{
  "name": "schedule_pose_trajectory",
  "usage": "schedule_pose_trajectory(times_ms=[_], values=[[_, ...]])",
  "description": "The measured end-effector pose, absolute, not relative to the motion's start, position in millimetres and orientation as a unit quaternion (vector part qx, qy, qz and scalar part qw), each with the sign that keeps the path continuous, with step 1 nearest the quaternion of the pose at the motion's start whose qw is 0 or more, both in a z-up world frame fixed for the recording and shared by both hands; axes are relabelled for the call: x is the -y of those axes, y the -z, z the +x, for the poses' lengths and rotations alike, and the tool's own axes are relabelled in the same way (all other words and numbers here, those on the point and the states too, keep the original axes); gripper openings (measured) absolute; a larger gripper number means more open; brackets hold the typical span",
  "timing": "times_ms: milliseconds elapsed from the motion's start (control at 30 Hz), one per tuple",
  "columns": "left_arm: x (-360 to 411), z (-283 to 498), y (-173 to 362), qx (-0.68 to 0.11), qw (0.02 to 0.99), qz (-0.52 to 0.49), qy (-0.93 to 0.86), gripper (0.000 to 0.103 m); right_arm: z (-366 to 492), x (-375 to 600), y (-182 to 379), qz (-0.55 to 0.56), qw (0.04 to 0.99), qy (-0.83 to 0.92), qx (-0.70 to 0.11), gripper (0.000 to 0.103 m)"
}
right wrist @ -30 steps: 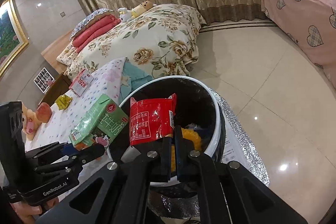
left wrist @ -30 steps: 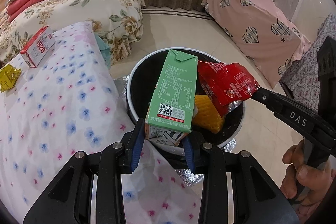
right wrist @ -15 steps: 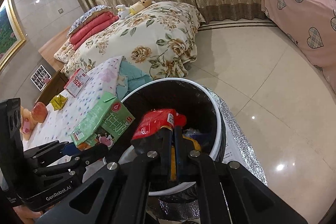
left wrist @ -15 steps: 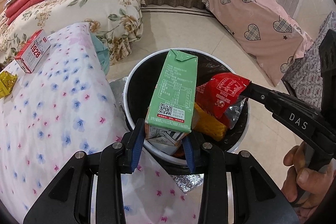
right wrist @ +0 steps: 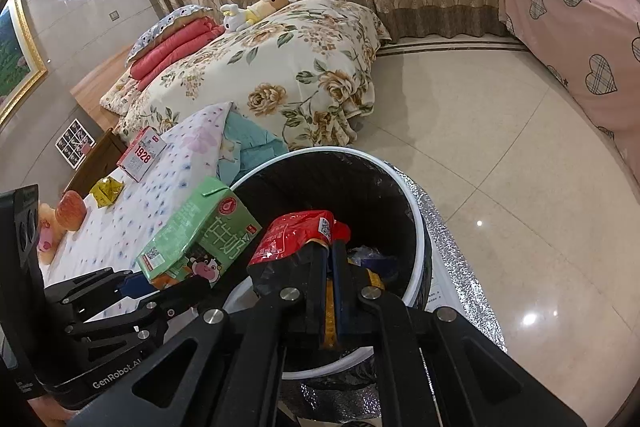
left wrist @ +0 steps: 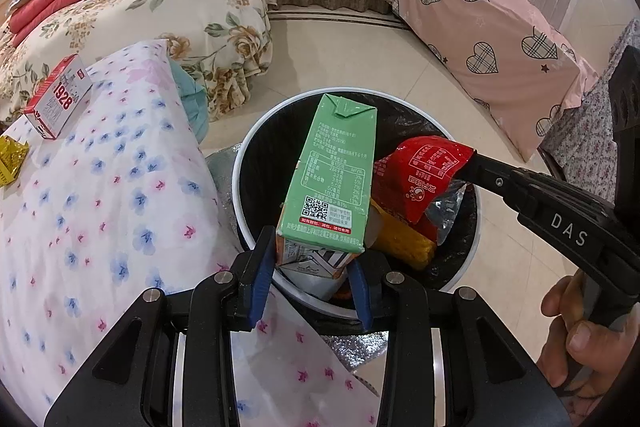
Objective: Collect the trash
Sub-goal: 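Carry carton and red bag over the bin and open both tools to drop them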
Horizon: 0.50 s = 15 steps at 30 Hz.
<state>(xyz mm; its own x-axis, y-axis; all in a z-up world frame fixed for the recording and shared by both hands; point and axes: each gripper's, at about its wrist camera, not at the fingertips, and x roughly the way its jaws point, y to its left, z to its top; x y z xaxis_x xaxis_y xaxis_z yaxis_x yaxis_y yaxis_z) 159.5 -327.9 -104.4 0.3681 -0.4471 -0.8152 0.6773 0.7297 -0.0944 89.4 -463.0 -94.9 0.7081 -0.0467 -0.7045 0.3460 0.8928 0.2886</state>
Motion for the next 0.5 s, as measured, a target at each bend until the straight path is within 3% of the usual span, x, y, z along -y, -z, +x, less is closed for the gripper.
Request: schedule_pose_trajectory(times_ms=[500], values=[[331.1, 161.2, 104.2, -0.443, 0.818, 0.129, 0.344, 0.033, 93.5, 462.5, 91.5, 0.203, 0.902, 0.107, -0.365, 0.002]])
